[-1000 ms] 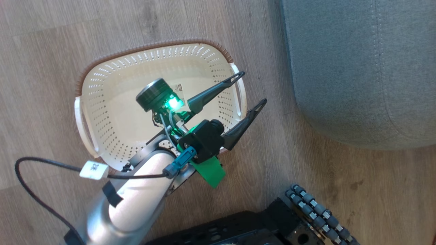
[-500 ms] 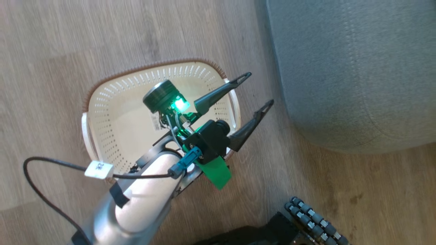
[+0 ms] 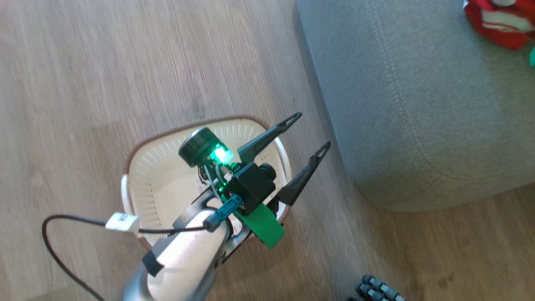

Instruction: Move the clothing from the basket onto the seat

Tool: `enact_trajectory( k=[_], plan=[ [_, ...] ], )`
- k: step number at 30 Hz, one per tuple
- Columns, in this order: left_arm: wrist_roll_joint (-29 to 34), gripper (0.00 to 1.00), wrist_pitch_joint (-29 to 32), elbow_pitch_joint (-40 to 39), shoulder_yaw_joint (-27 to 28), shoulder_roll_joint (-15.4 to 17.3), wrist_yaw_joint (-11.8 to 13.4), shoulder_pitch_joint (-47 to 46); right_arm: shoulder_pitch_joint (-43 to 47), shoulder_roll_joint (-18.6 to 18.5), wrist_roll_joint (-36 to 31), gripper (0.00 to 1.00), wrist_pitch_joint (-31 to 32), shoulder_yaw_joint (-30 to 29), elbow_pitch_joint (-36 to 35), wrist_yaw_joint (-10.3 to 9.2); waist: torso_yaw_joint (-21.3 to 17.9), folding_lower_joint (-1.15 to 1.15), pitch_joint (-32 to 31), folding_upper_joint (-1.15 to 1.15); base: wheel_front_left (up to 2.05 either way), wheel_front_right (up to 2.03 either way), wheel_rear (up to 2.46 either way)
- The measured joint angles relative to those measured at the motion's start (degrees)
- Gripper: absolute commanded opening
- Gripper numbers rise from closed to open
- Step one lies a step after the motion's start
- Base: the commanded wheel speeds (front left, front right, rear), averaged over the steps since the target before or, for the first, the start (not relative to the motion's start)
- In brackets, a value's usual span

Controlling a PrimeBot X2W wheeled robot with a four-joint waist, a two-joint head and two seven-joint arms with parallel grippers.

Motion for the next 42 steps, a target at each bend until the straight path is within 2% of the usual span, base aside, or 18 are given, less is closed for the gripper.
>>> enact_trajectory(
  k=[6,12,16,21,25,32,42],
  plan=[
    [-0.25,1.00,0.00,-0.16,2.42,-1.04,1.09,3.54,8.03,0.99,9.73,1.00,-0.25,5.87,-16.49,0.00,0.58,0.00,-5.80,0.00,0.00,0.00,0.00],
    [-1.21,1.00,0.00,-1.07,6.43,-1.34,2.53,7.20,21.43,-0.83,21.75,1.00,-0.26,12.17,-37.43,0.00,2.61,0.00,-10.95,0.00,0.00,0.00,0.00],
    [-1.31,1.00,0.00,-1.47,9.82,-1.70,3.63,8.91,29.57,-2.08,25.46,1.00,-0.42,13.74,-50.42,0.00,5.19,0.00,-13.40,0.00,0.00,0.00,0.00],
    [-2.21,1.00,0.00,-2.55,14.96,-1.93,6.62,11.45,38.96,-0.80,27.77,1.00,-0.42,13.52,-60.39,0.00,9.09,0.00,-15.93,0.00,0.00,0.00,0.00],
    [-2.99,1.00,0.00,-3.57,18.36,-2.02,9.32,13.56,44.56,1.77,28.30,1.00,-0.42,13.38,-64.62,0.00,12.37,0.00,-17.68,0.00,0.00,0.00,0.00],
    [-4.68,1.00,0.00,-4.53,21.60,-2.24,13.14,17.53,51.47,5.93,28.69,1.00,-0.42,12.43,-67.17,0.00,17.65,0.00,-20.31,0.00,0.00,0.00,0.00],
    [-5.41,1.00,0.00,-2.49,22.23,-2.24,14.16,22.56,60.25,12.40,25.86,1.00,-0.41,11.74,-62.77,0.00,22.50,0.00,-23.94,0.00,0.00,0.00,0.00]
  ],
)
